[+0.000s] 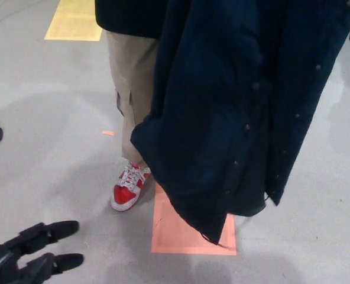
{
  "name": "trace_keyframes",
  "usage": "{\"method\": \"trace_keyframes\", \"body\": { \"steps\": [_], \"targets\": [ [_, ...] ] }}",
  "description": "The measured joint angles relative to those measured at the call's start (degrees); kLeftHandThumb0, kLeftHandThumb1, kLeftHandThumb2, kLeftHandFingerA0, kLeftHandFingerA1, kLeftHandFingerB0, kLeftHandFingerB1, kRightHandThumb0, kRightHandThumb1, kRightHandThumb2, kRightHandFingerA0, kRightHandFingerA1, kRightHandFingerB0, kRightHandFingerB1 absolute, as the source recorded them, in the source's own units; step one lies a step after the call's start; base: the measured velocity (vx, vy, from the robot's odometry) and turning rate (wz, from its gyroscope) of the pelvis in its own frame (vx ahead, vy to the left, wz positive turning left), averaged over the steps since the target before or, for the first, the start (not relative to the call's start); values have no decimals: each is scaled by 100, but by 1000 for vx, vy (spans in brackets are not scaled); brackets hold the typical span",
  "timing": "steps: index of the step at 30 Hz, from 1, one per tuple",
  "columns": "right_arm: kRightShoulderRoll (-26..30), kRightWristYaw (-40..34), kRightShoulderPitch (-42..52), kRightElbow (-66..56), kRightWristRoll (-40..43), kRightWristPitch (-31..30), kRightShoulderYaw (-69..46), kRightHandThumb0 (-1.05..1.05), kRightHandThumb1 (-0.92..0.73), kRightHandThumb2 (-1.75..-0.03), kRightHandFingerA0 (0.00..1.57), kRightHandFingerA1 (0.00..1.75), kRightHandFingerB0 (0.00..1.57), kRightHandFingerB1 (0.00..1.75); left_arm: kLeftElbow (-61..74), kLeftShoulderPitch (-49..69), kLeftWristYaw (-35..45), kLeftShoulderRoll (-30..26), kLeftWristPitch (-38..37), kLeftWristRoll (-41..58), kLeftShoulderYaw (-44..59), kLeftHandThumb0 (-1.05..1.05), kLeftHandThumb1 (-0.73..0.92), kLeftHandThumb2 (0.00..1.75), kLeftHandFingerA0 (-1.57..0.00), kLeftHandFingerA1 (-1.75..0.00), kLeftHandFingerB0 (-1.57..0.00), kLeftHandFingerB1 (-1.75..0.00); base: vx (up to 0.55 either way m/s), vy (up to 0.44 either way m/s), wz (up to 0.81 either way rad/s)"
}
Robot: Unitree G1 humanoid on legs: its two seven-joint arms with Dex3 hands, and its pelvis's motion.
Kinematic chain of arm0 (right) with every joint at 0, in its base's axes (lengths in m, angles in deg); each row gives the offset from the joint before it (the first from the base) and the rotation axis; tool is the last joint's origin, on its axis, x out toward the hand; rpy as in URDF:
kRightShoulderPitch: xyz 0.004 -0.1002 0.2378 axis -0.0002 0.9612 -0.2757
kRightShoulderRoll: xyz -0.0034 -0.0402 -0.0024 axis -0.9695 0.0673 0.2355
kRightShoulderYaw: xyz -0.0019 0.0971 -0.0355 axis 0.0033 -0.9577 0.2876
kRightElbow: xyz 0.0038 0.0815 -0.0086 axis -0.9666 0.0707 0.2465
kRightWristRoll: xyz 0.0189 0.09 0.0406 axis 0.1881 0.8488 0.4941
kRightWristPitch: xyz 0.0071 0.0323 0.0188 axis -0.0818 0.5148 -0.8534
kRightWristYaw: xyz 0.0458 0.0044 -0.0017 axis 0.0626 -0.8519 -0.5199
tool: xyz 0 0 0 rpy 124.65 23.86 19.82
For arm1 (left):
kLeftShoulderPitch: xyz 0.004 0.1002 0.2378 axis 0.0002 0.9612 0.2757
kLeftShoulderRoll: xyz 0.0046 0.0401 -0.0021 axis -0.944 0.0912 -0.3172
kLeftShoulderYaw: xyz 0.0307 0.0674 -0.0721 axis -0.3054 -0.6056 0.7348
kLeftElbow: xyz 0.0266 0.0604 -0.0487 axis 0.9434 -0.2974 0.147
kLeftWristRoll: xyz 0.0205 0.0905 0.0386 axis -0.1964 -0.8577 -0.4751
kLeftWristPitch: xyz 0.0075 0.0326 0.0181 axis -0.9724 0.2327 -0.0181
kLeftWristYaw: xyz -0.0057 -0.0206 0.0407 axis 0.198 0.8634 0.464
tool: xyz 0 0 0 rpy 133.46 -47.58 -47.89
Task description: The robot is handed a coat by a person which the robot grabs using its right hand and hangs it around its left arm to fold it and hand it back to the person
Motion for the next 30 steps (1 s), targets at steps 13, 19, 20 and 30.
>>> {"method": "trace_keyframes", "body": {
  "steps": [13, 19, 20, 30],
  "targets": [
    [-1050, -617, -741, 114, -130, 435, -603, -29, -78, -63, 83, 162, 69, 127, 1545, -119, 679, 49, 1006, 244, -1448, -68, 82, 64, -33, -39, -25, -35, 0, 0, 0],
    [-1349, -627, -778, 131, -181, 595, -737, -33, -81, -68, 87, 146, 75, 103, 1679, -492, 501, 334, 1357, 155, -1979, -67, 81, 64, -30, -39, -22, -35, 0, 0, 0],
    [-1387, -626, -784, 135, -184, 614, -754, -33, -81, -68, 87, 146, 75, 103, 1679, -557, 464, 379, 1406, 137, -2043, -67, 81, 64, -30, -39, -22, -35, 0, 0, 0],
    [-1762, -388, -837, 109, -124, 717, -1164, -39, -84, -64, 100, 102, 91, 62, 1667, -1235, 16, 910, 1922, -11, -2469, -69, 79, 63, -30, -38, -24, -35, 0, 0, 0]
  ]
}}
